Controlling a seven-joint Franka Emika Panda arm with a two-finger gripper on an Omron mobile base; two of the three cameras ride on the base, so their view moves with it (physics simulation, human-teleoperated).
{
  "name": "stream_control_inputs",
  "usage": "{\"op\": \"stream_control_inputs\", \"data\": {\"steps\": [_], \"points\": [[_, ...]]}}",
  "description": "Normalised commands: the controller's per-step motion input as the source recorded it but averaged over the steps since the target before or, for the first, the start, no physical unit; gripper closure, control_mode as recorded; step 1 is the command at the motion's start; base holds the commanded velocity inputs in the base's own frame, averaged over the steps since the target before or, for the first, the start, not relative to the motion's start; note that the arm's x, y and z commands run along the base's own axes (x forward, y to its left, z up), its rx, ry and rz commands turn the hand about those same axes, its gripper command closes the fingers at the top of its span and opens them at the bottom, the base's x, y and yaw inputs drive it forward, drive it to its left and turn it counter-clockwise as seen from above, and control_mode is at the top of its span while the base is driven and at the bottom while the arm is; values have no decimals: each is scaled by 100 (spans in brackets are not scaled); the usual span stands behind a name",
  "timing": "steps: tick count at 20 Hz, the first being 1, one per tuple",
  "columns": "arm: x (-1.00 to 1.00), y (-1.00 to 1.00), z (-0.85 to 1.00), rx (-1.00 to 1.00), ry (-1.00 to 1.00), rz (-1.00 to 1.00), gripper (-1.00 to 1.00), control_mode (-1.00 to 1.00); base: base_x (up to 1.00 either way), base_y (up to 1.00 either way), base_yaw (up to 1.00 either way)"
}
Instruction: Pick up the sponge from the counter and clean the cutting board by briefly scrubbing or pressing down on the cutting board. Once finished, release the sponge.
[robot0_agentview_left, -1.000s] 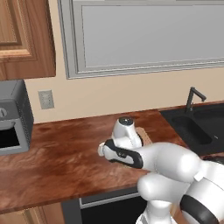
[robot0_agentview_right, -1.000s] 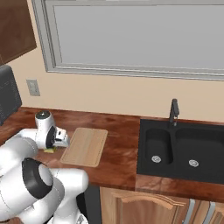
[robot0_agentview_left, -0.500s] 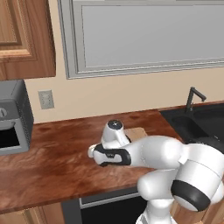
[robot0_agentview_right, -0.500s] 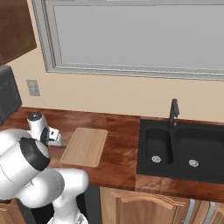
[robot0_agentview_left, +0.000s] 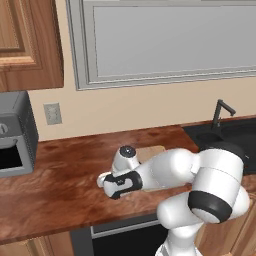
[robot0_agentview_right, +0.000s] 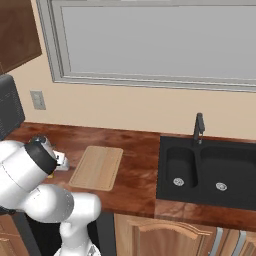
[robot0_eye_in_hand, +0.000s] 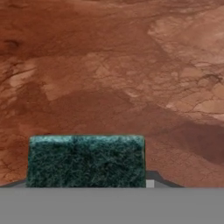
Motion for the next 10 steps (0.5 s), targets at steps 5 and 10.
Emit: {"op": "stream_control_inputs", "data": {"steps": [5, 10], "points": [[0, 12, -15, 0, 0, 3, -100, -100, 0, 0, 0], [0, 3, 0, 0, 0, 1, -100, -100, 0, 0, 0]]}}
